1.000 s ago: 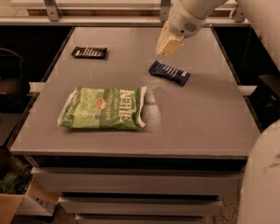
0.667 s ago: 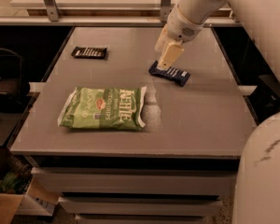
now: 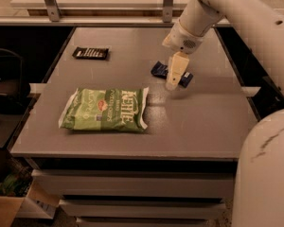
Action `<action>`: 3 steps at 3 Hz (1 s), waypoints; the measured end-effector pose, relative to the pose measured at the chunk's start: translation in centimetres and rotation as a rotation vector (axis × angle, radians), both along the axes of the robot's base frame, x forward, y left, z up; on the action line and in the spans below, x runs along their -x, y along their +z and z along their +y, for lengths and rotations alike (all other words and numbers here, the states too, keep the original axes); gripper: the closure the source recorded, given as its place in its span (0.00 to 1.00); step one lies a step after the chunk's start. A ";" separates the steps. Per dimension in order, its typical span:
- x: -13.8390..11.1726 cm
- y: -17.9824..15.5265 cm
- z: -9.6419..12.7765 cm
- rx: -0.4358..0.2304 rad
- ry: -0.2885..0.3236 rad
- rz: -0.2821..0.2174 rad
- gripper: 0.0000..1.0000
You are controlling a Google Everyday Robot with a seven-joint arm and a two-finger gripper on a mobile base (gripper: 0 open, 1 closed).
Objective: Move rxbar blueberry near green jalapeno chip bag
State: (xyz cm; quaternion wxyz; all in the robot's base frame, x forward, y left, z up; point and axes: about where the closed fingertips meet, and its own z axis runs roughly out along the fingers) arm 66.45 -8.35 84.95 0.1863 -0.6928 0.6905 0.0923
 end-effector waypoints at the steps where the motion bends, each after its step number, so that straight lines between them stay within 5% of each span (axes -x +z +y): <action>1: 0.0 -2.1 -0.7 0.006 -0.022 0.042 0.00; 3: -0.5 -3.6 -1.9 0.014 -0.050 0.071 0.40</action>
Offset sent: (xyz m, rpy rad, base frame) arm 0.0037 -0.0308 -0.0445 -0.0201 0.0958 -0.0735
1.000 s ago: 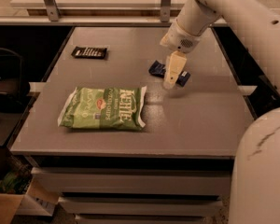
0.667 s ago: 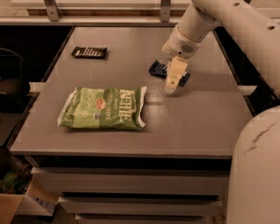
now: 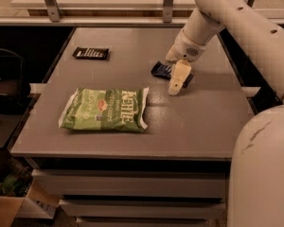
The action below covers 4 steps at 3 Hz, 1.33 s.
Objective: Move rxbar blueberry near green jalapeno chip bag
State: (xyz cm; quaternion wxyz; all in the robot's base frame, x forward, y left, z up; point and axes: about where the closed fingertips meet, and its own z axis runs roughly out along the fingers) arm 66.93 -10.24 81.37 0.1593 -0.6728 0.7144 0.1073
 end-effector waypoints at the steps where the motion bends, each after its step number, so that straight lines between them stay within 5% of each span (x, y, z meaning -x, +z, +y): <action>1: 0.0 0.8 0.0 0.000 0.000 0.000 0.64; 3: 0.0 2.4 0.0 0.000 0.000 0.000 1.00; 4: -1.1 4.0 -0.1 0.004 0.006 -0.076 1.00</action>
Offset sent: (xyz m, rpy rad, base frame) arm 0.0142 -0.0142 0.0245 -0.0216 -0.0685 -0.0215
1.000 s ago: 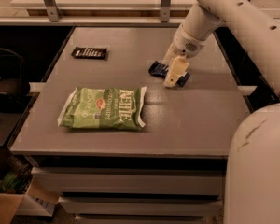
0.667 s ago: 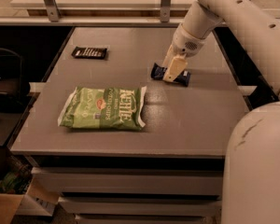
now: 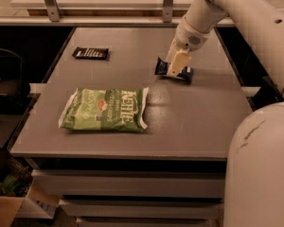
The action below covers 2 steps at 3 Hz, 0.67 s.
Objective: Move rxbar blueberry near green jalapeno chip bag
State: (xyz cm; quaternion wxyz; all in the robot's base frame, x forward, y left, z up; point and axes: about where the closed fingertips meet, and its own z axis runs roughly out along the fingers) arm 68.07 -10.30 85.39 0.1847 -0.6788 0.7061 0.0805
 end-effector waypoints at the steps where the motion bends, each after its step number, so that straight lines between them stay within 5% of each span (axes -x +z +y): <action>1: -0.7 2.6 0.6 0.002 0.024 -0.091 1.00; 2: -0.8 4.7 2.4 -0.008 0.085 -0.149 1.00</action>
Offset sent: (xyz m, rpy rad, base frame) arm 0.0053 0.0437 0.0786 0.0175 -0.2251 0.1643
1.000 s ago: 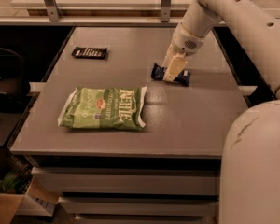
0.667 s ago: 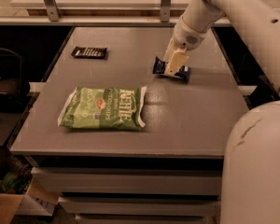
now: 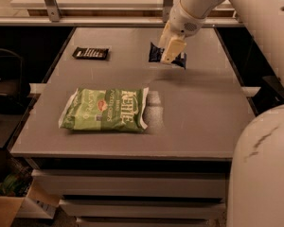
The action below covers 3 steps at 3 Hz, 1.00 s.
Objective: Move rxbar blueberry near green jalapeno chip bag
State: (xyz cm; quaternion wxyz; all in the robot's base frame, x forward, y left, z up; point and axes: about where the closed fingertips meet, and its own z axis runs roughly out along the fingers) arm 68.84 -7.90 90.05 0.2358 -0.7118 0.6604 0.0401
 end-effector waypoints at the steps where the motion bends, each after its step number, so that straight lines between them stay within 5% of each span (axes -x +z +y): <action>1: 0.4 0.9 2.7 -0.010 0.085 -0.019 1.00; 3: 2.4 1.2 8.3 -0.039 0.271 -0.003 1.00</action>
Offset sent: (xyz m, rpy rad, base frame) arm -0.0240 0.0895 0.0240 0.0409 -0.0208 0.3107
